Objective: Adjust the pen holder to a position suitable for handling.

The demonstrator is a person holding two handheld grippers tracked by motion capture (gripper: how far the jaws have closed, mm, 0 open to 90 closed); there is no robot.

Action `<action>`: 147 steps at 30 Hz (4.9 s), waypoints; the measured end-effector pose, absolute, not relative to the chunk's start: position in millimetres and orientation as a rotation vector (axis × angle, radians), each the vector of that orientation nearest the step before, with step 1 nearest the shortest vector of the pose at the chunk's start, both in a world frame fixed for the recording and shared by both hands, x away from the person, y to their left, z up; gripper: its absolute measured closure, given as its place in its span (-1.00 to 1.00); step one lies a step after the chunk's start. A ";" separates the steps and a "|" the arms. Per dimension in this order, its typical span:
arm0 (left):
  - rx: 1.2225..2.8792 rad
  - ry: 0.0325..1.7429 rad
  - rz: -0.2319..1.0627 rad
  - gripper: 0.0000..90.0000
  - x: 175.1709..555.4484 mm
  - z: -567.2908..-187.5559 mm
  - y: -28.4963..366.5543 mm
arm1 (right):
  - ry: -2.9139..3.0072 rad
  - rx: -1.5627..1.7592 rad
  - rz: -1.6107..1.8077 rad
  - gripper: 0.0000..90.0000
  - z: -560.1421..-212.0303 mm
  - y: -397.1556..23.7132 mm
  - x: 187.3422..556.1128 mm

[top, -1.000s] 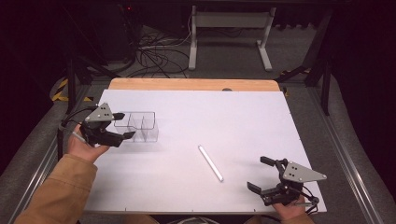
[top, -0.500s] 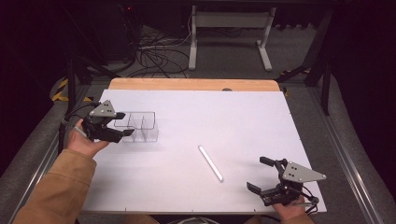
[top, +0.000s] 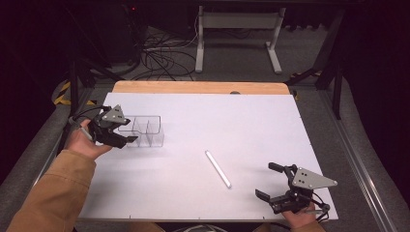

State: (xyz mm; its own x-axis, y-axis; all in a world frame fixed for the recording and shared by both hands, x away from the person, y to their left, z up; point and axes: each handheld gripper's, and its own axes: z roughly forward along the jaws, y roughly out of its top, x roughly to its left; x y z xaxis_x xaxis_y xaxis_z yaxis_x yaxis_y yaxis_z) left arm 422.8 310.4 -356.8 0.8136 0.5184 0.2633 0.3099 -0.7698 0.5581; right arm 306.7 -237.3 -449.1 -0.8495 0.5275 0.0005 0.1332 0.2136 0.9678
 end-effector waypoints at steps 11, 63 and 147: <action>2.570 0.667 0.578 -0.03 431.3 -366.0 306.5 | 2.165 0.627 1.680 -0.96 -449.6 -237.4 307.2; 2.794 0.429 0.615 0.73 426.4 -369.6 300.6 | 2.191 0.621 1.696 -0.96 -452.1 -235.0 308.4; 2.214 0.324 0.265 -0.48 370.3 -347.3 248.6 | 2.190 0.608 1.660 -0.99 -444.5 -229.3 307.7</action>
